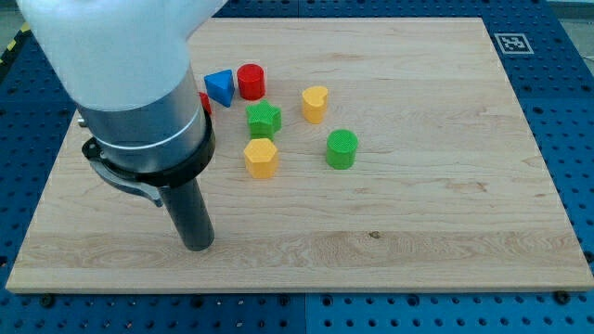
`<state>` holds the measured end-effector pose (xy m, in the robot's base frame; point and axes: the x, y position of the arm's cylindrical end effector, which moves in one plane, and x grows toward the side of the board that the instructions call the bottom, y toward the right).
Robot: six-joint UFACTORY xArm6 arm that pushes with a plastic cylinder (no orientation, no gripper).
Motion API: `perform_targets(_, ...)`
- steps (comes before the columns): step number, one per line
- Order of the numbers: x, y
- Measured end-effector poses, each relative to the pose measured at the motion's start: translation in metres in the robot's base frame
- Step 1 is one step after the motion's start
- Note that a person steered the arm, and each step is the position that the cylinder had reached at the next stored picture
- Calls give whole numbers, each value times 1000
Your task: Move the arm top left of the yellow heart
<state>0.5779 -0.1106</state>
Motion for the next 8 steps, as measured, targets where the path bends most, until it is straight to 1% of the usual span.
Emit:
perform_targets(1, -6, -3)
perform_targets(2, -33, 0)
perform_targets(3, -47, 35)
perform_targets(5, -48, 167)
perform_targets(6, -57, 220)
perform_targets(7, -105, 261)
perform_targets(8, -163, 268)
